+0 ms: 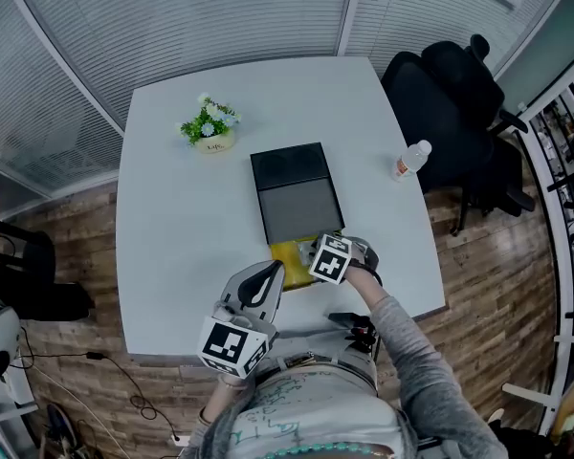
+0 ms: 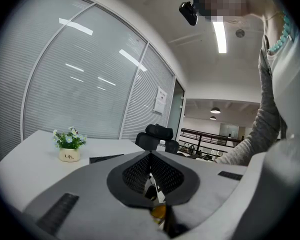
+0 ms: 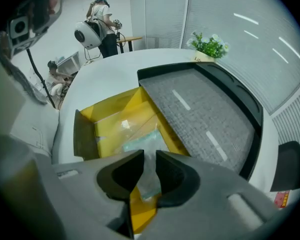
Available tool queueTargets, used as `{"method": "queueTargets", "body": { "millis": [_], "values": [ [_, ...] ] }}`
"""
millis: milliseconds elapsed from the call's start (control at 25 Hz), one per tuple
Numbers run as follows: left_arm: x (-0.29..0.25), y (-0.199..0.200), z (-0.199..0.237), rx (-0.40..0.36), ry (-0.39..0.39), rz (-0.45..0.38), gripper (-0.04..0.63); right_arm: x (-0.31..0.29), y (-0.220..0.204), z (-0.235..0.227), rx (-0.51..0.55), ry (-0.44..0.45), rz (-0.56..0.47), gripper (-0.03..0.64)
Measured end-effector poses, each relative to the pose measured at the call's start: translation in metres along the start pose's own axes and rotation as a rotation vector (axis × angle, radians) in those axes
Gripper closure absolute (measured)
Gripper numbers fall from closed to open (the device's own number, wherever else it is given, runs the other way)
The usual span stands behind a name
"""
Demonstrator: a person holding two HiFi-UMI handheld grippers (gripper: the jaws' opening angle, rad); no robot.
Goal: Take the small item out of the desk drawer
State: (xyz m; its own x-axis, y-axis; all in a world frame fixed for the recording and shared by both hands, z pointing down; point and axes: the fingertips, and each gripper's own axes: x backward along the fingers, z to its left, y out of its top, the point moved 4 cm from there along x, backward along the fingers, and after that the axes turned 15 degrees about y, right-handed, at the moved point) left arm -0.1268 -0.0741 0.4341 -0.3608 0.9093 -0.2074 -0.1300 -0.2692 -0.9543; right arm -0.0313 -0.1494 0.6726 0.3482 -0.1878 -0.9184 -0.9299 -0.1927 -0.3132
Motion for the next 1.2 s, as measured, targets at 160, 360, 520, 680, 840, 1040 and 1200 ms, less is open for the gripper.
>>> {"method": "queueTargets", "body": {
  "millis": [160, 360, 520, 680, 840, 1040, 1200],
  "values": [
    [0.0, -0.002, -0.001, 0.005, -0.009, 0.003, 0.598, -0.001, 0.001, 0.0, -0.01, 0.005, -0.006, 0.55],
    [0.0, -0.001, -0.007, 0.013, -0.02, 0.008, 0.598, 0.0, 0.0, -0.001, 0.006, -0.009, -0.007, 0.592],
    [0.0, -0.007, -0.008, 0.015, -0.031, 0.016, 0.598, 0.002, 0.0, 0.0, 0.009, -0.015, -0.035, 0.609],
    [0.001, -0.008, -0.013, 0.015, -0.044, 0.017, 0.598, 0.003, -0.001, 0.0, 0.012, -0.01, -0.036, 0.612],
    [0.002, -0.006, -0.015, 0.008, -0.053, 0.018, 0.598, 0.003, -0.001, 0.001, 0.015, -0.008, -0.029, 0.612],
    [0.001, -0.01, -0.015, 0.002, -0.051, 0.038, 0.598, 0.0, -0.002, 0.0, 0.03, -0.01, -0.012, 0.612],
    [0.003, -0.011, -0.016, -0.001, -0.052, 0.046, 0.597, 0.0, -0.003, 0.0, 0.036, -0.007, -0.005, 0.612]
  ]
}}
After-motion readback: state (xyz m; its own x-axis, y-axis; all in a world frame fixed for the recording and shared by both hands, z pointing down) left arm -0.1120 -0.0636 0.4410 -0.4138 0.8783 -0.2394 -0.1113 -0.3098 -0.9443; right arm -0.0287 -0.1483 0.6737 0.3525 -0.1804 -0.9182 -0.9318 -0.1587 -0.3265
